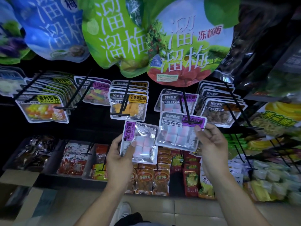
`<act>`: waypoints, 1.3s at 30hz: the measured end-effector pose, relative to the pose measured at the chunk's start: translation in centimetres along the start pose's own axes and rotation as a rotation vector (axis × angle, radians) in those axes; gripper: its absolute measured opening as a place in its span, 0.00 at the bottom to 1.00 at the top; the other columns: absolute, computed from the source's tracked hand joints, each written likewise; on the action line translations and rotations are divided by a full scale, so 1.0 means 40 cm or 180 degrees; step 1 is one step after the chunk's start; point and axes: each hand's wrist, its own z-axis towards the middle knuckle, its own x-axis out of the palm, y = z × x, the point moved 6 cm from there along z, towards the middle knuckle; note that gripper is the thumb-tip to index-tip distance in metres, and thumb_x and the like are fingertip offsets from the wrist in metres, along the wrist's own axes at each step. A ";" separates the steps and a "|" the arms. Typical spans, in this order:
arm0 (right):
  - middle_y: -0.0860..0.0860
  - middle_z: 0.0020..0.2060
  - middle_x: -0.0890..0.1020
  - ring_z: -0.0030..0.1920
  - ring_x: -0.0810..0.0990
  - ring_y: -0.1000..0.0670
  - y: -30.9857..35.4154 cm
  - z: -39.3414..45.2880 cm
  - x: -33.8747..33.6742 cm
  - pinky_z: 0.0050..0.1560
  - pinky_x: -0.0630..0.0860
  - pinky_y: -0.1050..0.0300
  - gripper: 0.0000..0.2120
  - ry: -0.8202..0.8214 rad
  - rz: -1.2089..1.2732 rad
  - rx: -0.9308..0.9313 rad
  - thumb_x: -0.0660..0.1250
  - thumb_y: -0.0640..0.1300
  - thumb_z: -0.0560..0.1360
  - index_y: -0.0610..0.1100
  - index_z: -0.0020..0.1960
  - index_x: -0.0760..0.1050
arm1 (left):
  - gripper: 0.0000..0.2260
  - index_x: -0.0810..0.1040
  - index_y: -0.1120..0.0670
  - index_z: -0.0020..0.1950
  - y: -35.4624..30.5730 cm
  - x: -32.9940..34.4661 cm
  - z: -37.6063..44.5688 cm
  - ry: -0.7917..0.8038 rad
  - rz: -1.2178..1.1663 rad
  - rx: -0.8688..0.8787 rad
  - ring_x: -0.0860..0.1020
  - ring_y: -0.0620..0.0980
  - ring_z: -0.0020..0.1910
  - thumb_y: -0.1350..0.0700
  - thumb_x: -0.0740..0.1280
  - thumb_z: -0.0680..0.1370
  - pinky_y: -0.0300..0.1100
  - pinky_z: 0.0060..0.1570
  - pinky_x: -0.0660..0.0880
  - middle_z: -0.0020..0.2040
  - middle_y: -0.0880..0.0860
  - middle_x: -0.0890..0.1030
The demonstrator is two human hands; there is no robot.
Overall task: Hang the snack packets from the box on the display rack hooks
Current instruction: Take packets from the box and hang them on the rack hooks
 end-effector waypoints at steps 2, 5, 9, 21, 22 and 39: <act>0.57 0.34 0.83 0.35 0.79 0.59 0.008 0.001 -0.003 0.50 0.74 0.52 0.03 -0.0086 0.0000 -0.0117 0.69 0.40 0.80 0.48 0.50 0.78 | 0.14 0.80 0.40 0.60 -0.003 -0.003 0.000 -0.0040 -0.0034 0.0012 0.85 0.48 0.55 0.56 0.72 0.79 0.63 0.58 0.80 0.55 0.41 0.86; 0.59 0.25 0.78 0.26 0.73 0.63 0.012 -0.002 -0.002 0.42 0.67 0.58 0.05 -0.0132 -0.0028 -0.0184 0.68 0.39 0.80 0.49 0.48 0.76 | 0.14 0.80 0.41 0.60 -0.005 -0.007 0.001 -0.0074 -0.0037 -0.0010 0.84 0.52 0.50 0.57 0.72 0.79 0.67 0.57 0.79 0.55 0.44 0.86; 0.61 0.25 0.77 0.28 0.74 0.63 0.009 -0.006 -0.006 0.45 0.71 0.57 0.06 -0.0151 -0.0088 -0.0220 0.68 0.39 0.81 0.49 0.48 0.76 | 0.14 0.80 0.39 0.58 -0.010 -0.013 -0.001 -0.0081 -0.0085 -0.0068 0.84 0.58 0.50 0.57 0.72 0.79 0.67 0.58 0.79 0.55 0.44 0.86; 0.60 0.37 0.85 0.41 0.82 0.65 -0.014 0.117 0.023 0.51 0.76 0.65 0.04 -0.0521 -0.0396 -0.0162 0.71 0.40 0.80 0.47 0.52 0.78 | 0.12 0.79 0.46 0.60 -0.047 -0.021 -0.019 0.0100 -0.0171 0.0027 0.76 0.54 0.30 0.59 0.71 0.79 0.63 0.53 0.80 0.53 0.46 0.87; 0.61 0.36 0.84 0.40 0.82 0.65 -0.009 0.132 0.031 0.51 0.76 0.65 0.04 -0.0546 -0.0392 -0.0205 0.71 0.41 0.79 0.49 0.49 0.77 | 0.12 0.79 0.45 0.59 -0.047 -0.019 -0.021 0.0149 -0.0169 0.0031 0.77 0.50 0.30 0.59 0.71 0.79 0.59 0.53 0.81 0.53 0.46 0.87; 0.52 0.36 0.84 0.38 0.82 0.54 0.034 0.008 0.032 0.43 0.78 0.60 0.06 0.0300 -0.0797 -0.0087 0.75 0.42 0.76 0.44 0.44 0.78 | 0.15 0.80 0.50 0.62 -0.101 0.175 0.013 0.1712 -0.0033 0.0198 0.86 0.48 0.51 0.62 0.73 0.78 0.41 0.49 0.82 0.54 0.48 0.87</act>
